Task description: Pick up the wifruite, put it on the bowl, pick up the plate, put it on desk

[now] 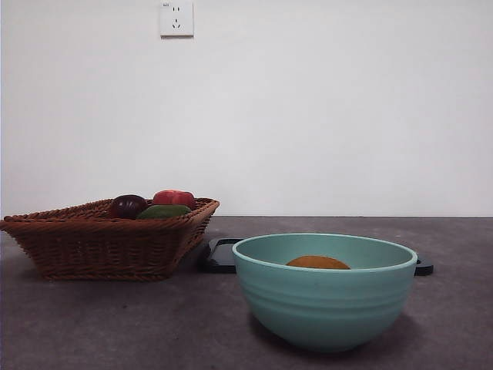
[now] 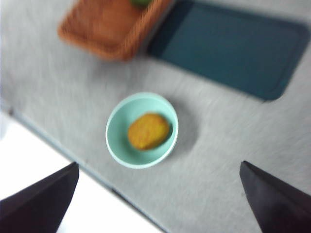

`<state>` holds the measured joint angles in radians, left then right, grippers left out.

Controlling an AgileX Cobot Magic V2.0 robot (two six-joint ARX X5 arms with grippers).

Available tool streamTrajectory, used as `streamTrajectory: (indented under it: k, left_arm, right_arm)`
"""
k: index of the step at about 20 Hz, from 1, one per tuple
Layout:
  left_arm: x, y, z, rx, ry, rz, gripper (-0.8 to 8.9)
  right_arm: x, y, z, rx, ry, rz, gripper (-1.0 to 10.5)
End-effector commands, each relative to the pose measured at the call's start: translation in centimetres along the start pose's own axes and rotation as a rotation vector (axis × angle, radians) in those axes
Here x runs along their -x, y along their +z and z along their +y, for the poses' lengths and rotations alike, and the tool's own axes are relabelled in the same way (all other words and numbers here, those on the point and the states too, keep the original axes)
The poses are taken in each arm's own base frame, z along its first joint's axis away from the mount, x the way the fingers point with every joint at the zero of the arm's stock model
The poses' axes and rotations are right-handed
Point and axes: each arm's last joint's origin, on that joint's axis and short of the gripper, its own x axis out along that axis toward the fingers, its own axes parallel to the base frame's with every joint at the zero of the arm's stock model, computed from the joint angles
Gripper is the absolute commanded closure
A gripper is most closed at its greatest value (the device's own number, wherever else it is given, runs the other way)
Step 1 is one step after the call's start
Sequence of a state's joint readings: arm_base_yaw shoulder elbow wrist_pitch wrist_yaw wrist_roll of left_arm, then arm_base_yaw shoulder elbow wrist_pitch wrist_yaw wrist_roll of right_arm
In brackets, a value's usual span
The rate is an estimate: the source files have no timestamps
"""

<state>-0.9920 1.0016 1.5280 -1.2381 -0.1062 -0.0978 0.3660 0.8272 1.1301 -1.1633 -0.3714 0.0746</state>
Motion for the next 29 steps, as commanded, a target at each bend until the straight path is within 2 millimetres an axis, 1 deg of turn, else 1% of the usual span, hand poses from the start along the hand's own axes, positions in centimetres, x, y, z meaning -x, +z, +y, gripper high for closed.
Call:
streamTrajectory:
  k: [1,5,7,10,14,15,17,20,24,28,29]
  left_arm:
    - [0.2,-0.6,0.0,-0.011,-0.003,-0.01,3.13]
    - [-0.3,-2.5,0.1,-0.008,-0.006,-0.042,3.13]
    - [-0.4,-3.4,0.2,-0.006,-0.008,-0.058,3.13]
    - [-0.2,-4.3,0.3,-0.003,-0.011,-0.089,3.13]
    - [0.4,-4.5,0.4,-0.009,-0.014,-0.128,3.13]
    - [0.4,-4.5,0.4,-0.009,-0.014,-0.131,3.13]
    - [0.4,-4.5,0.4,-0.009,-0.014,-0.128,3.13]
    - [0.4,-4.5,0.4,-0.009,-0.014,-0.124,3.13]
    - [0.4,-4.5,0.4,-0.017,-0.013,-0.124,3.13]
    - [0.4,-4.5,0.4,-0.025,-0.013,-0.125,3.13]
    - [0.4,-4.5,0.4,-0.025,-0.013,-0.125,3.13]
  right_arm:
    - [-2.0,1.4,-0.1,0.033,0.01,0.079,3.4]
    - [-6.7,2.8,-0.6,0.026,-0.018,0.261,3.4]
    - [-9.0,3.2,-0.9,0.024,-0.05,0.347,3.4]
    - [-12.2,3.5,-1.5,0.012,-0.071,0.452,3.4]
    - [-16.4,3.9,-2.2,0.009,-0.071,0.523,3.4]
    - [-17.4,3.9,-2.4,0.003,-0.072,0.535,3.7]
    - [-19.2,3.8,-3.0,-0.009,-0.077,0.571,3.8]
    - [-21.2,3.4,-3.6,-0.028,-0.085,0.628,4.1]
    - [-22.7,3.1,-4.1,-0.036,-0.088,0.654,4.3]
    - [-24.0,2.8,-4.5,-0.047,-0.086,0.677,5.7]
    - [-24.3,2.7,-4.6,-0.05,-0.081,0.681,6.6]
